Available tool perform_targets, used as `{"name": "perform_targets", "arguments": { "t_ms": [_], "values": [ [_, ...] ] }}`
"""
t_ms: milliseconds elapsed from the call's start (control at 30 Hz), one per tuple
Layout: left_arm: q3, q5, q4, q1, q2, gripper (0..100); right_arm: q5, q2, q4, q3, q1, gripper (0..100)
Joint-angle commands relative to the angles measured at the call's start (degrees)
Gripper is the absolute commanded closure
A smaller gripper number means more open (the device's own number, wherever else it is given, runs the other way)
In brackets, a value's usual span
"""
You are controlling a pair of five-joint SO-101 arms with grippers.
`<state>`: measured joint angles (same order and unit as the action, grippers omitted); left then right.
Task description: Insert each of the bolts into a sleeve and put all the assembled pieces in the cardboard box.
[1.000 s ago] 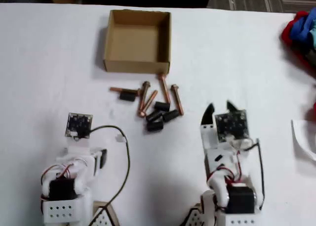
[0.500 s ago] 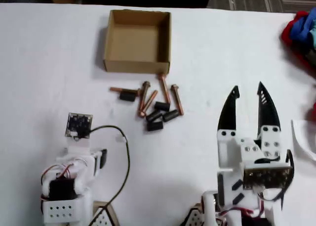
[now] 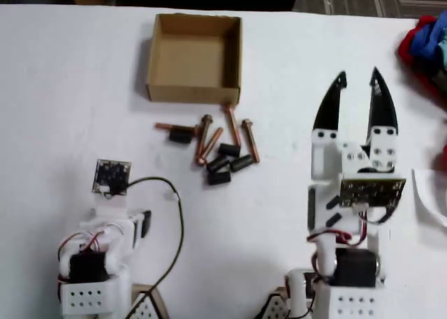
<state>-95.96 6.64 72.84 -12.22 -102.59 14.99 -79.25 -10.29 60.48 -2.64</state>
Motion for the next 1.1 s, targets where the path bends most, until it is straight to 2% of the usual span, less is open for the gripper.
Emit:
{"name": "perform_targets", "arguments": {
  "t_ms": [0, 100, 200, 333, 500, 733, 900, 1067],
  "values": [
    [-1.2, 0.2, 0.1, -0.2, -0.1, 75, 0.4, 5.3, 10.2, -3.0, -2.9, 95.8],
    [-1.2, 0.2, 0.1, -0.2, -0.1, 75, 0.4, 10.2, 17.7, -7.9, -3.7, 97.7],
    [-1.2, 0.2, 0.1, -0.2, -0.1, 75, 0.4, 16.7, 19.4, -13.6, -3.3, 97.5],
    [-1.2, 0.2, 0.1, -0.2, -0.1, 75, -0.1, 23.0, 17.5, -12.4, -2.1, 97.5],
    [-1.2, 0.2, 0.1, -0.2, -0.1, 75, 0.4, 22.4, 9.8, -3.3, -1.3, 97.5],
    [-1.2, 0.2, 0.1, -0.2, -0.1, 75, 0.4, 12.4, 0.1, 12.7, -1.2, 97.5],
    [-1.2, 0.2, 0.1, -0.2, -0.1, 75, 0.4, 2.5, -0.2, 27.6, -1.0, 97.5],
    [-1.2, 0.2, 0.1, -0.2, -0.1, 75, 0.4, -12.1, -2.4, 36.0, -0.8, 97.5]
  ]
}}
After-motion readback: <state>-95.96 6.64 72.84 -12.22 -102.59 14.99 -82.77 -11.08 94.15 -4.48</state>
